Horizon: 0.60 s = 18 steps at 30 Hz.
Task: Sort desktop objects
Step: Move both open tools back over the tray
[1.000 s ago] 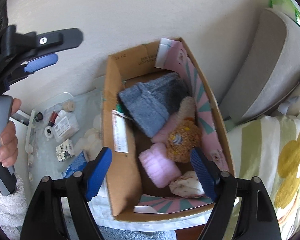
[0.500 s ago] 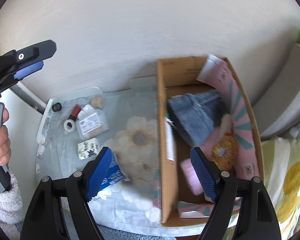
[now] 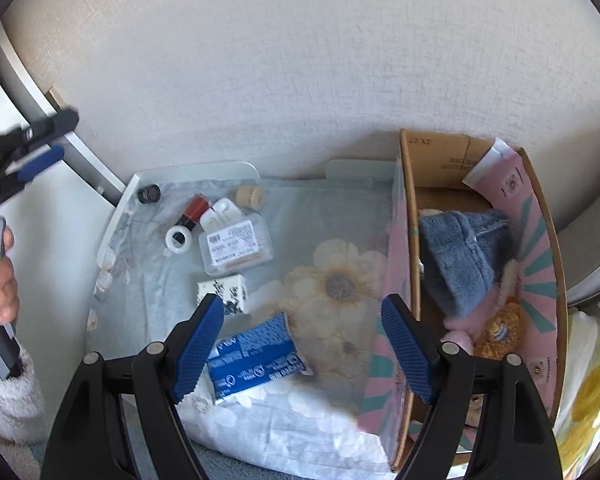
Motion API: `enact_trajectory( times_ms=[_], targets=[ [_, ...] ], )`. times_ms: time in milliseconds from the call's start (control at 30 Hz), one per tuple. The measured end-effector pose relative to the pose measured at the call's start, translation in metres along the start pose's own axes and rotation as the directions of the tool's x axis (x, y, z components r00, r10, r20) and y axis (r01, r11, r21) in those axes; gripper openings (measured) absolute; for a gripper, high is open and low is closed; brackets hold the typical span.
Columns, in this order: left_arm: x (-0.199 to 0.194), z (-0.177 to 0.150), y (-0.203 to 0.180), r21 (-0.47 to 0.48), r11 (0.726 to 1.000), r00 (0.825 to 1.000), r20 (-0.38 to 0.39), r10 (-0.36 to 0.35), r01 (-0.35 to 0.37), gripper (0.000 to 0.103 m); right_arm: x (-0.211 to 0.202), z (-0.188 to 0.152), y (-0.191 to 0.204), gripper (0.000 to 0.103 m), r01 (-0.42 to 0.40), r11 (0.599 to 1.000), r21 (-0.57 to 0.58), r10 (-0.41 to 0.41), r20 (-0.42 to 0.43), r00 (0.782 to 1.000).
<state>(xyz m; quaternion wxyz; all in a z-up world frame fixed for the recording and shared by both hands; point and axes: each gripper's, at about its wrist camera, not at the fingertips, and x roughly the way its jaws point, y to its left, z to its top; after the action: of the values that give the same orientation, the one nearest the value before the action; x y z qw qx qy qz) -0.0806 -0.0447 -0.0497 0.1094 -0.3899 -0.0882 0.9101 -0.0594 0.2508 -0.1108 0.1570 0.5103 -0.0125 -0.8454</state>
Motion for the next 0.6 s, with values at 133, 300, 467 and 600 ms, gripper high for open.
enact_trajectory(
  times_ms=[133,300,467,600],
  targets=[
    [-0.010,-0.014,0.033,-0.075,0.995,0.997,0.026,0.071,-0.069,0.103,0.000,-0.001,0.012,0.078,-0.034,0.999,-0.021,0.034,0.029,0.999],
    [-0.012,-0.045,0.065,-0.169,0.972,0.984,0.043,0.175,-0.165,0.102,0.016,-0.011,0.032,0.078,-0.044,0.996,-0.074,0.044,-0.006,0.999],
    [0.002,-0.073,0.093,-0.238,0.946,0.974,-0.002,0.225,-0.219,0.101,0.045,-0.028,0.051,0.078,-0.075,0.991,-0.109,0.066,-0.091,0.994],
    [0.032,-0.083,0.103,-0.221,0.935,0.960,-0.020,0.278,-0.276,0.101,0.064,-0.038,0.059,0.078,-0.077,0.990,-0.120,0.064,-0.110,0.992]
  ],
)
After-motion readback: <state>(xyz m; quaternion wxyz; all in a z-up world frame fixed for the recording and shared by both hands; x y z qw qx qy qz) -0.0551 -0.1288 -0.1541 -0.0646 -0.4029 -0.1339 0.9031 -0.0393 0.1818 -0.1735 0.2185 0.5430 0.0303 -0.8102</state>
